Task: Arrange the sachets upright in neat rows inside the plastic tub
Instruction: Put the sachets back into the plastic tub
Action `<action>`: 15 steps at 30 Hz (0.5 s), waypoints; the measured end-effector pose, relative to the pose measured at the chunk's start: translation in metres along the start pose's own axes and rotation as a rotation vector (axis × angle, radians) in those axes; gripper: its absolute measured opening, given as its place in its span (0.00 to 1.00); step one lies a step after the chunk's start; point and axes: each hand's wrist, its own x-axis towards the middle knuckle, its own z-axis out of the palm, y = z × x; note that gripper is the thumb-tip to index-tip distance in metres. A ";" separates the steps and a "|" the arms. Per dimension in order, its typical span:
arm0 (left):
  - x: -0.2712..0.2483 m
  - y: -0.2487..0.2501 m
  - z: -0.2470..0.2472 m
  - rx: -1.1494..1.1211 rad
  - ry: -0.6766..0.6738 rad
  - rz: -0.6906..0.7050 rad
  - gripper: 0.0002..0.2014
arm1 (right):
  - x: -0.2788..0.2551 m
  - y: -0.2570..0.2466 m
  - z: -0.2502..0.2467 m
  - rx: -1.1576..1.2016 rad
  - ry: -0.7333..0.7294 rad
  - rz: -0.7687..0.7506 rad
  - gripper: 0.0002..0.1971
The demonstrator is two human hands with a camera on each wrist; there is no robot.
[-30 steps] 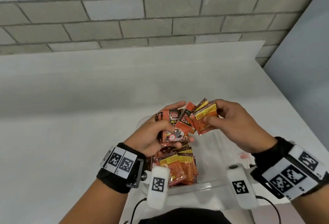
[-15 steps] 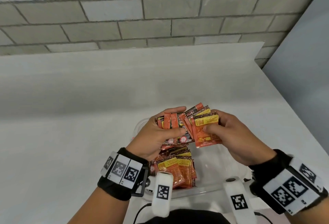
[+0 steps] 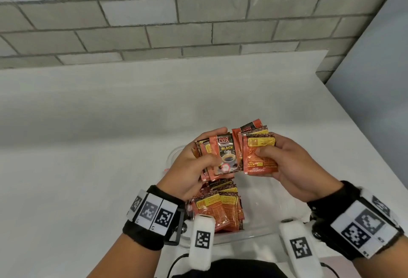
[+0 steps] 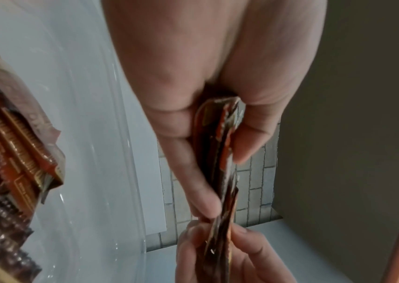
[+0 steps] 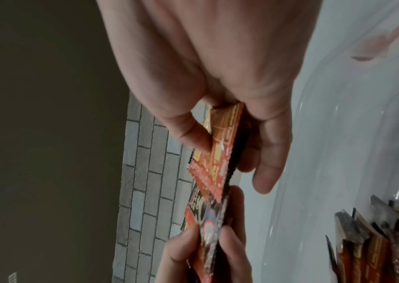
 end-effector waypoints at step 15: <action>-0.006 0.000 0.002 0.159 0.068 0.029 0.18 | -0.003 0.001 0.007 -0.061 0.005 0.037 0.14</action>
